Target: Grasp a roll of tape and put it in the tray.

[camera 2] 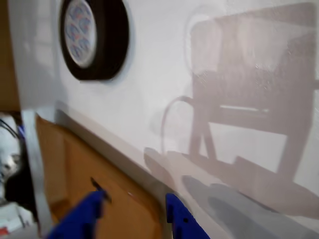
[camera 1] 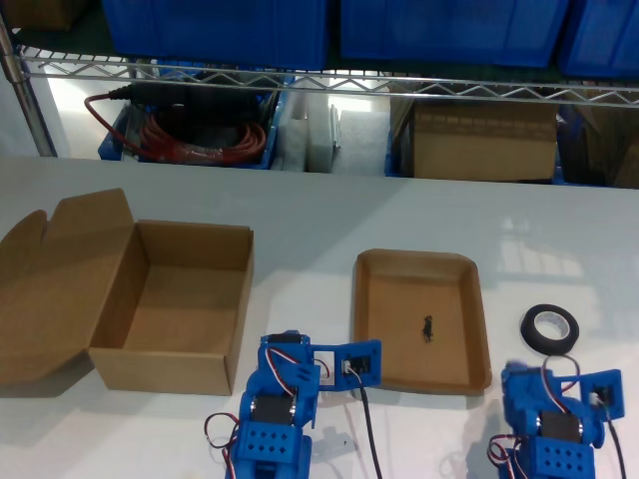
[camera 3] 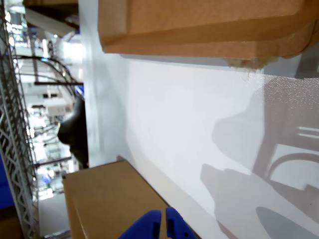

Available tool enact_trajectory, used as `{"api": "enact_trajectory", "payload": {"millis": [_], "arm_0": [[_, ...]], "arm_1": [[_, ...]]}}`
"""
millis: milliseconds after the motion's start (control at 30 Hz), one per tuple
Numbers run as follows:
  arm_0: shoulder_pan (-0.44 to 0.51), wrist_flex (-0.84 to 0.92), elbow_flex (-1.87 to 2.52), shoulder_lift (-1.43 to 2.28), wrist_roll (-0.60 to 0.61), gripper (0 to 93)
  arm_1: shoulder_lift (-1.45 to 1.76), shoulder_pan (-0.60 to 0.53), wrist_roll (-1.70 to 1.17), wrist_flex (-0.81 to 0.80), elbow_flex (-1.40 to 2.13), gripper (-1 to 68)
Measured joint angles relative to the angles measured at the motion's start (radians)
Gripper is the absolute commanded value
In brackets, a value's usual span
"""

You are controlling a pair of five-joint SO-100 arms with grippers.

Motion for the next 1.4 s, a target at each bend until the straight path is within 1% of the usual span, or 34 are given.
{"api": "enact_trajectory", "payload": {"millis": [100,167,333,500,633,833,1100,1133,1167,1200,1233,1400], "arm_0": [[0.0,0.0,0.0,0.0,0.0,0.2],[0.0,0.0,0.0,0.0,0.0,0.2],[0.0,0.0,0.0,0.0,0.0,0.2],[0.0,0.0,0.0,0.0,0.0,0.2],[0.0,0.0,0.0,0.0,0.0,0.2],[0.0,0.0,0.0,0.0,0.0,0.2],[0.0,0.0,0.0,0.0,0.0,0.2],[0.0,0.0,0.0,0.0,0.0,0.2],[0.0,0.0,0.0,0.0,0.0,0.2],[0.0,0.0,0.0,0.0,0.0,0.2],[0.0,0.0,0.0,0.0,0.0,0.2],[0.0,0.0,0.0,0.0,0.0,0.2]], "arm_1": [[-0.13,0.028,-0.008,-0.02,-0.061,30.1],[-0.264,0.069,-0.006,-0.023,-0.15,28.2],[-0.729,0.123,0.055,-0.041,-0.499,27.2],[-1.209,0.14,0.106,-0.043,-0.859,27.0],[-1.5,0.141,0.109,-0.003,-1.066,27.0],[-1.681,0.144,0.109,0.008,-1.178,27.0],[-1.766,0.147,0.109,-0.023,-1.223,26.3],[-1.773,0.15,0.11,-0.025,-1.229,25.5],[-1.782,0.153,0.115,-0.028,-1.236,22.0],[-1.793,0.158,0.12,-0.031,-1.243,13.0],[-1.801,0.163,0.123,-0.034,-1.252,0.1],[-1.805,0.181,0.141,-0.043,-1.266,0.0]]}}
